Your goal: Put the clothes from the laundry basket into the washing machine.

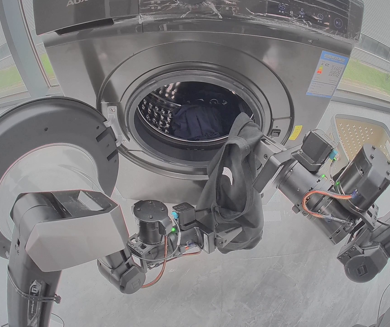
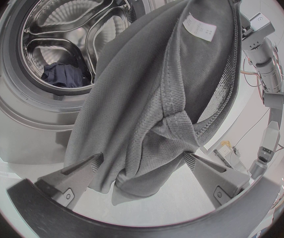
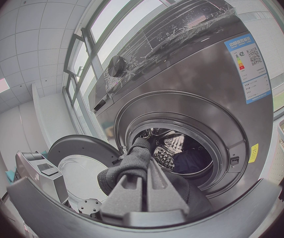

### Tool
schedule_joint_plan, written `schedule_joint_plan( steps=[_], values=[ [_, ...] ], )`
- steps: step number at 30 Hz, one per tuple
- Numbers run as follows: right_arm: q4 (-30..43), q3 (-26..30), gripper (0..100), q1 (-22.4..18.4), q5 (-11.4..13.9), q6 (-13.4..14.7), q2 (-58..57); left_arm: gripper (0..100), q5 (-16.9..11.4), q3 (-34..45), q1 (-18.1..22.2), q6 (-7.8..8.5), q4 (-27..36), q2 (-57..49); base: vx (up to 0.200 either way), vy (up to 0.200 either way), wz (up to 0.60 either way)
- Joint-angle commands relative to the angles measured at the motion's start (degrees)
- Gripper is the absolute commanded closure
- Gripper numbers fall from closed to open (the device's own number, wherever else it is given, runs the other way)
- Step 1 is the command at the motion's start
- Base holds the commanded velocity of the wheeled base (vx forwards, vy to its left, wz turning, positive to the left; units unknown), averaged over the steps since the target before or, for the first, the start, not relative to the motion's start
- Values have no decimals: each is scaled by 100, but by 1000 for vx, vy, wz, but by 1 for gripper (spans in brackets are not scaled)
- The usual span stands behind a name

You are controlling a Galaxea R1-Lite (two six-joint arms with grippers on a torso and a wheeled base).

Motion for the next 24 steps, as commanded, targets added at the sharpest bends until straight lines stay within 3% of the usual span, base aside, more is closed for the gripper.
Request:
schedule_joint_plan(
  steps=[1,5,6,16,24],
  values=[
    [-6,-28,100,7,-2,-1,67,0,1,-102,-50,-6,6,87,0,0,0],
    [-6,-19,100,7,-2,-1,67,0,10,-172,-41,-15,-3,122,0,0,0],
    [-6,-19,100,7,-2,-1,58,100,19,-181,-32,-15,-3,140,0,0,0],
    [30,-1,100,-72,-28,-9,67,100,107,83,91,-50,-364,-132,0,0,0],
    [91,122,100,-415,-2,-80,129,100,107,1524,750,20,-469,-1671,0,0,0]
  ],
)
